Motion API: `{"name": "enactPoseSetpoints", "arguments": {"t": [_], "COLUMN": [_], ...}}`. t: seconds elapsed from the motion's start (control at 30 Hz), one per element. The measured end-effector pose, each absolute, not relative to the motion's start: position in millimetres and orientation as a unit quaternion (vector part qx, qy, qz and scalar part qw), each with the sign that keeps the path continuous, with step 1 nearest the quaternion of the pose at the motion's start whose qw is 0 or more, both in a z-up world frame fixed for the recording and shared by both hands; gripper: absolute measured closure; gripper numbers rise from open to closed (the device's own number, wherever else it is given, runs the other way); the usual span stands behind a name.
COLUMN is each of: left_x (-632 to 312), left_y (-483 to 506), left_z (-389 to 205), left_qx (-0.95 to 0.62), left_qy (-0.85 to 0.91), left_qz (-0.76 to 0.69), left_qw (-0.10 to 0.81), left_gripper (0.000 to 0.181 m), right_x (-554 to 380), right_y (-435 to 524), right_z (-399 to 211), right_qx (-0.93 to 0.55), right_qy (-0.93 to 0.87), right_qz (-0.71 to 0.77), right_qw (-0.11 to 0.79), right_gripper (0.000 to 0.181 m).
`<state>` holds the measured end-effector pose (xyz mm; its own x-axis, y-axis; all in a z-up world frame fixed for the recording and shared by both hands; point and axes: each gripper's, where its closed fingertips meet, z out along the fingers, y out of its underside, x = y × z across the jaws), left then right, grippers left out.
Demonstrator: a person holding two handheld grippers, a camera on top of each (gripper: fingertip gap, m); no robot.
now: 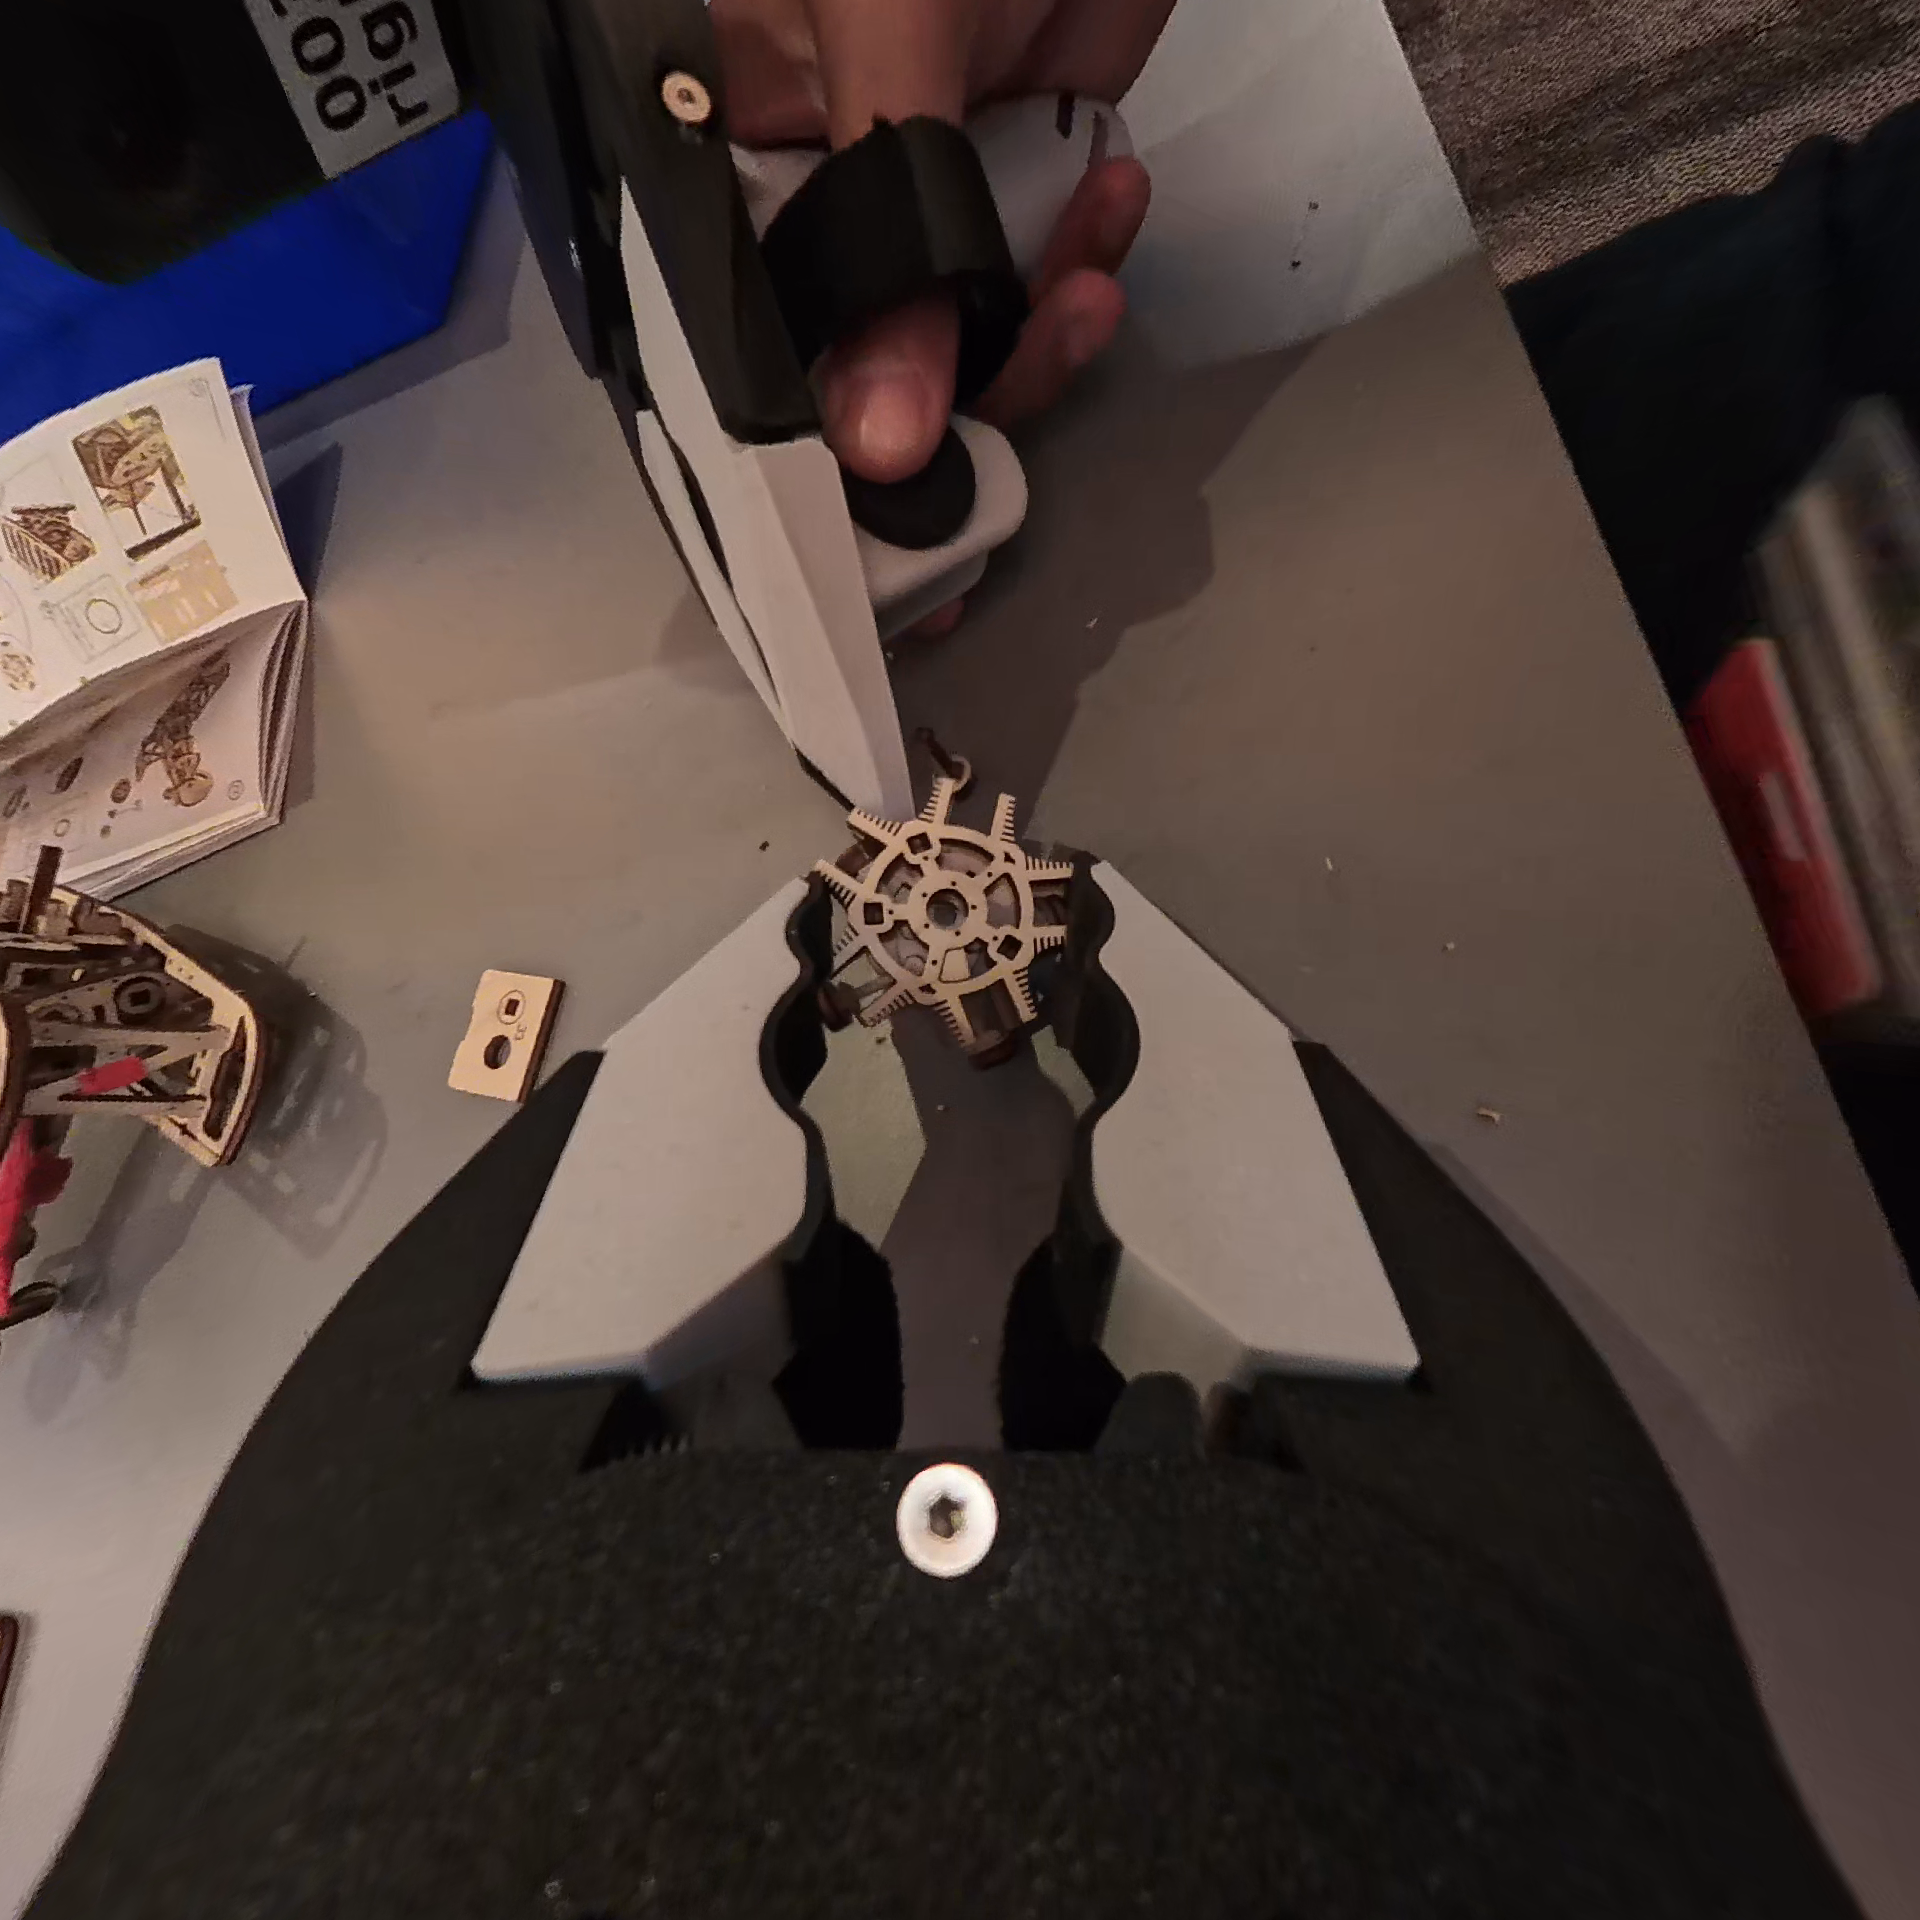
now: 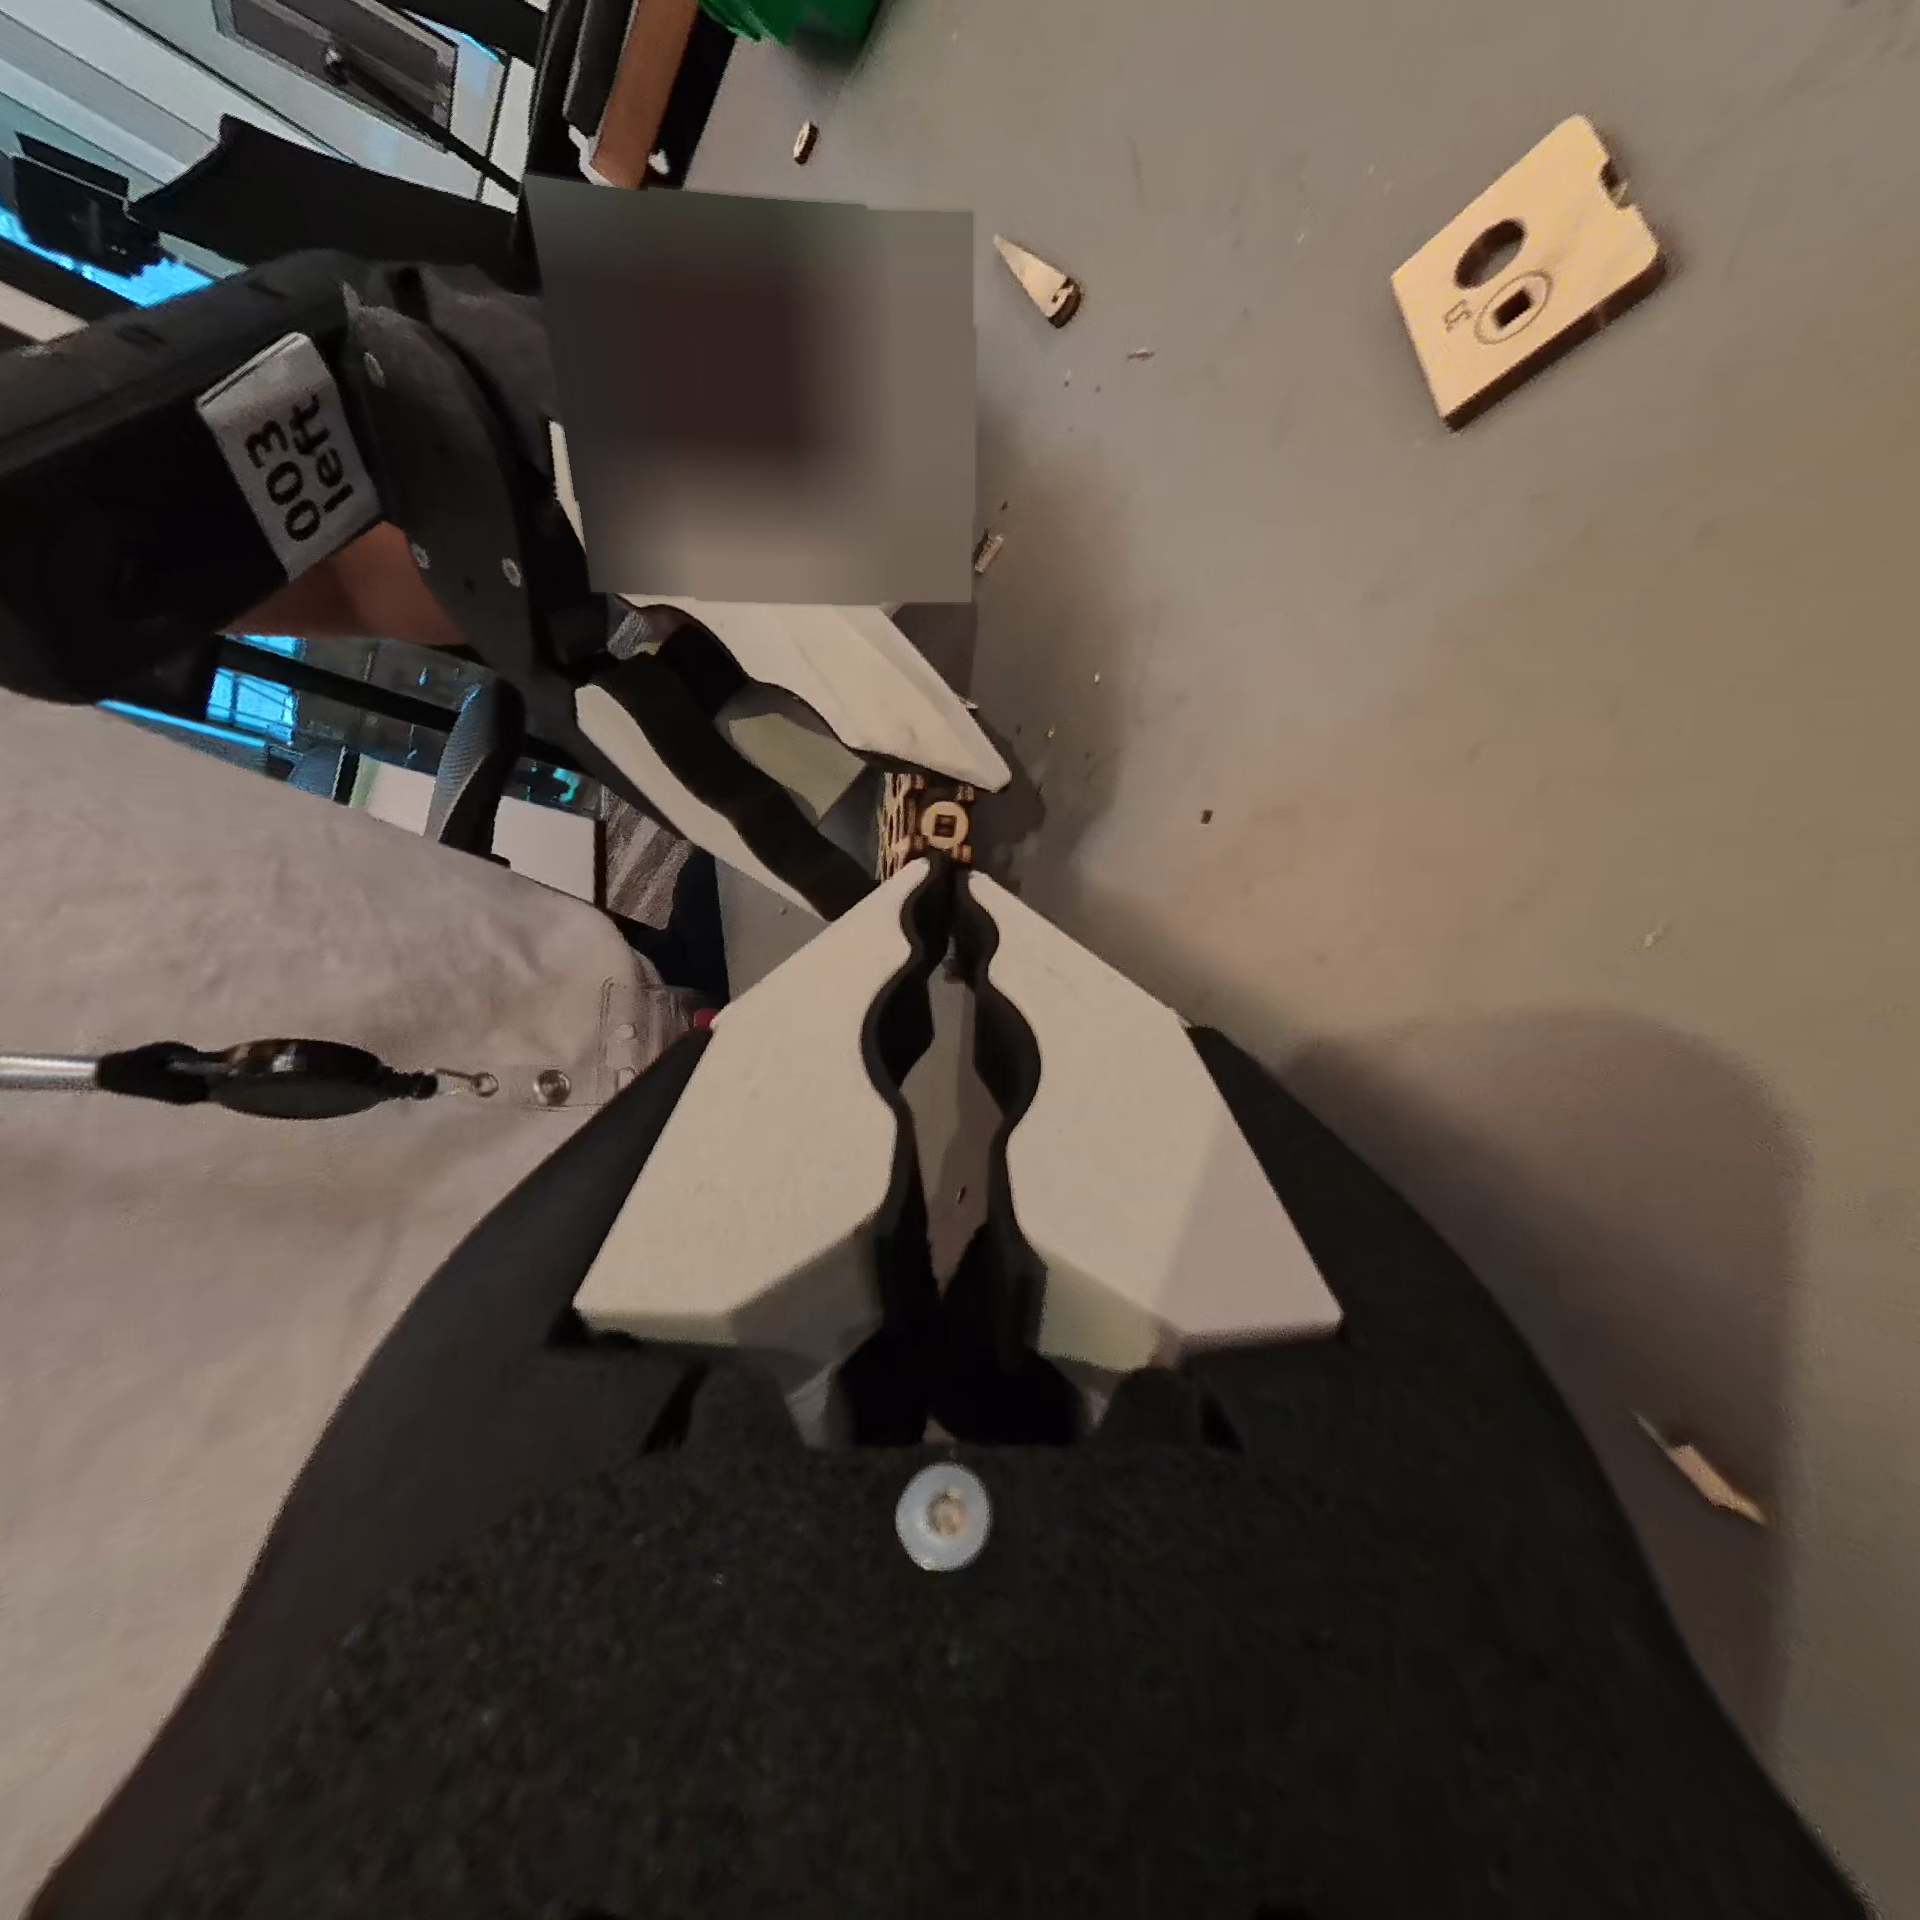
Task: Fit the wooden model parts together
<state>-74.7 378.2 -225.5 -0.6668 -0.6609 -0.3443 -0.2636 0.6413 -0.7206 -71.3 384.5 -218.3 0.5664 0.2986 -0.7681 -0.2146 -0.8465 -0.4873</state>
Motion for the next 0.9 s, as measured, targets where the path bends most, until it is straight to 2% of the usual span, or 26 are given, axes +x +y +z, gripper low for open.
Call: {"name": "enactPoseSetpoints", "arguments": {"t": [0.4,0.5,0.53,0.67,0.77,0.83,0.9], "left_x": [-73.7,-71.2,-69.9,-68.8,-70.5,-73.7,-78.4], "left_y": [380.0,381.6,383.5,388.4,392.2,392.6,390.3], "left_z": [-226.5,-224.2,-223.8,-224.2,-225.1,-226.7,-230.9], "left_qx": [-0.286,-0.294,-0.301,-0.333,-0.369,-0.393,-0.410], "left_qy": [0.851,0.845,0.842,0.834,0.824,0.816,0.815], "left_qz": [-0.331,-0.338,-0.337,-0.346,-0.361,-0.374,-0.378], "left_qw": [0.290,0.293,0.294,0.271,0.235,0.197,0.158], "left_gripper": [0.138,0.137,0.138,0.137,0.137,0.135,0.126], "right_x": [-70.3,-62.0,-58.5,-53.5,-49.7,-48.2,-53.4], "right_y": [386.2,386.7,384.8,365.6,358.3,356.9,361.1], "right_z": [-219.3,-209.8,-204.2,-198.5,-211.6,-222.4,-219.6], "right_qx": [-0.848,-0.835,-0.828,-0.832,-0.856,-0.875,-0.872], "right_qy": [-0.026,-0.031,-0.038,-0.123,-0.194,-0.193,-0.181], "right_qz": [0.446,0.444,0.440,0.336,0.229,0.193,0.184], "right_qw": [0.286,0.323,0.346,0.424,0.420,0.399,0.415], "right_gripper": [0.181,0.181,0.174,0.165,0.151,0.152,0.157]}}
